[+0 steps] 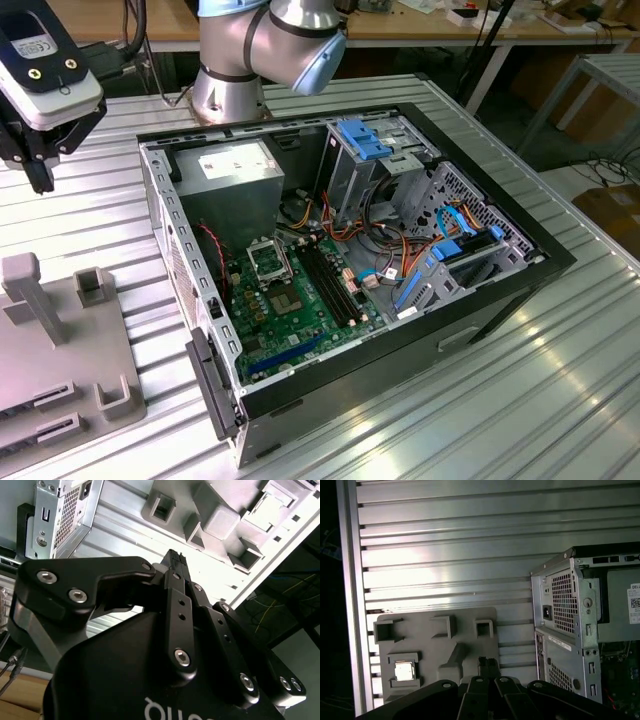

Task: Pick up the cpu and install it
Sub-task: 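Reach for the cpu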

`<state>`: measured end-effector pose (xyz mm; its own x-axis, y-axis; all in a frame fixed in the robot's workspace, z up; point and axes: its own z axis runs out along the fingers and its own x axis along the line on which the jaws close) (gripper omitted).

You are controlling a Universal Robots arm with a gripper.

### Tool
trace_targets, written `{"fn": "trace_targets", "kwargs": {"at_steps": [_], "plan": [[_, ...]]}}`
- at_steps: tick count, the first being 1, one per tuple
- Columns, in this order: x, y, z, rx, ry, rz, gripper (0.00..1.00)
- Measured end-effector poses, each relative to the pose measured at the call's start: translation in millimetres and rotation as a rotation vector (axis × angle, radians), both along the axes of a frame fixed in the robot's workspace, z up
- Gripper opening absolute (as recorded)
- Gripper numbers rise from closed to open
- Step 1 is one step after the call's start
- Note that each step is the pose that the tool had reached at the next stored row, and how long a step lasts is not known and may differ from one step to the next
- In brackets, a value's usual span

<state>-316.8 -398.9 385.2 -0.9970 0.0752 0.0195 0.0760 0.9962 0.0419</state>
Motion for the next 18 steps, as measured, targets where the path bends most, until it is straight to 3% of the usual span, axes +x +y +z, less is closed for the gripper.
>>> {"fn": "trace_targets", "kwargs": {"at_steps": [18], "plan": [[-9.9, 0.0, 0.0, 0.0000, 0.0000, 0.000, 0.11]]}}
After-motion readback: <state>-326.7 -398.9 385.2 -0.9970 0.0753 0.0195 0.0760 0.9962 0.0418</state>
